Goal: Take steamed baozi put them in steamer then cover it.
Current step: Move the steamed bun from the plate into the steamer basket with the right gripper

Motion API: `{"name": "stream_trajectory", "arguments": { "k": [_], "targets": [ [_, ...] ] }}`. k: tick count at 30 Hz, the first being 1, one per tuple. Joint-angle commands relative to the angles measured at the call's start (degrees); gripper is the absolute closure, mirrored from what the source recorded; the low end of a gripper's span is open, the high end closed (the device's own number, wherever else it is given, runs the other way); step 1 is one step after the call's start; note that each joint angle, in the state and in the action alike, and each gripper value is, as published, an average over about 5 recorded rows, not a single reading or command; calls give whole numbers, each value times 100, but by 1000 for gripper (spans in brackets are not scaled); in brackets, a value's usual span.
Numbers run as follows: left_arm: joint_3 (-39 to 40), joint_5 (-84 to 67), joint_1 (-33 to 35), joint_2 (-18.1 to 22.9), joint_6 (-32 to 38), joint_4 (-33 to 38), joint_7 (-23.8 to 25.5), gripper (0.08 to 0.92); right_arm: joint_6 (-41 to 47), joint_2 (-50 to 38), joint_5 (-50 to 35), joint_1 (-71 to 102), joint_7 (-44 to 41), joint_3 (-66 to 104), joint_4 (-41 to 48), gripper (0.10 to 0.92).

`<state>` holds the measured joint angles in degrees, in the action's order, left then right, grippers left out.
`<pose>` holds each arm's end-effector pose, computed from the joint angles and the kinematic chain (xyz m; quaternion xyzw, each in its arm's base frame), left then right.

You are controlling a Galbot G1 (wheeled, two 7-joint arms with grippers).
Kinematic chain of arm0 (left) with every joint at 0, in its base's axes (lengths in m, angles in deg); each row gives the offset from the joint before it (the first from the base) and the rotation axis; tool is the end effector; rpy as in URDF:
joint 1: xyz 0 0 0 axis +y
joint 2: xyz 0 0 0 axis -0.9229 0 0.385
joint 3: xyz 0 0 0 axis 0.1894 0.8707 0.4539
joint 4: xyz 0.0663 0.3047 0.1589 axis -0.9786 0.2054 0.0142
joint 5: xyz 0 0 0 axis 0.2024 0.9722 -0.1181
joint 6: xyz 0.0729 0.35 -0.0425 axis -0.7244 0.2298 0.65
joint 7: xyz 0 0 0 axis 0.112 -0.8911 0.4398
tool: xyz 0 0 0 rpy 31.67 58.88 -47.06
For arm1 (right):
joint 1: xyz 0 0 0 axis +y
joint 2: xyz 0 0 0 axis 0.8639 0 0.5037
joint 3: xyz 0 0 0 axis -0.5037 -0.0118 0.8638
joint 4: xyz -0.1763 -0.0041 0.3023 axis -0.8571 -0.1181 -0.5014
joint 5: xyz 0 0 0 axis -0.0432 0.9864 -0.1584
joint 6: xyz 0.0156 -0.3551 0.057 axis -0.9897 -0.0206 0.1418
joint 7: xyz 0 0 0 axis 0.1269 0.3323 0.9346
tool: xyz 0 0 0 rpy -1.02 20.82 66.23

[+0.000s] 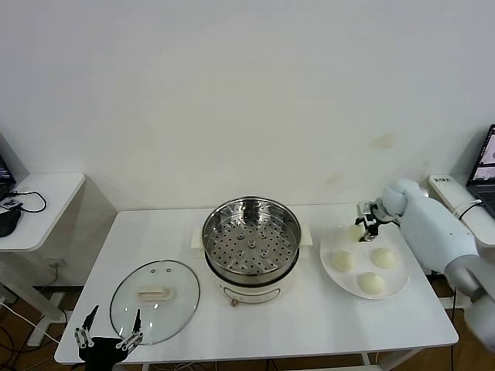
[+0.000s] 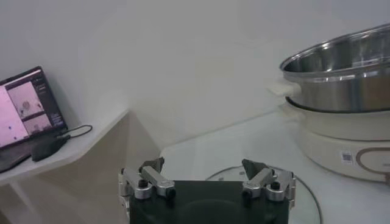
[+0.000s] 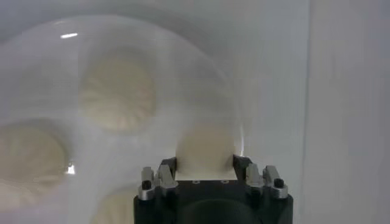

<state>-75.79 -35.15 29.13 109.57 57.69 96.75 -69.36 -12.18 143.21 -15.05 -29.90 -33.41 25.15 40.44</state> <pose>0.0834 0.0690 -0.2768 0.0520 -0.9746 -0.1737 0.1315 0.6006 -0.1972 -0.1971 0.4222 -0.5833 0.5845 0.3739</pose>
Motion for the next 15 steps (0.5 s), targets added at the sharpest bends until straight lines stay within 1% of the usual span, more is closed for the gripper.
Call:
{"name": "stream_trajectory", "arguments": {
  "k": [1,5,8,15],
  "targets": [
    [13,-5,-1,-13,-3,7,1,177,393,-1014,-1457,-792,-180,-708,-1585,440],
    [41,-15,-5,-47,-2,23,4,177,548,-1334,-2037,-1468,-202,-1300,-2201,435],
    [52,-25,-9,-79,6,34,6,177,669,-1403,-2508,-1990,-195,-1754,-2584,432],
    [92,-35,-14,-120,23,87,9,177,967,-1028,-3362,-3087,-44,-2526,-3257,425]
  ]
}}
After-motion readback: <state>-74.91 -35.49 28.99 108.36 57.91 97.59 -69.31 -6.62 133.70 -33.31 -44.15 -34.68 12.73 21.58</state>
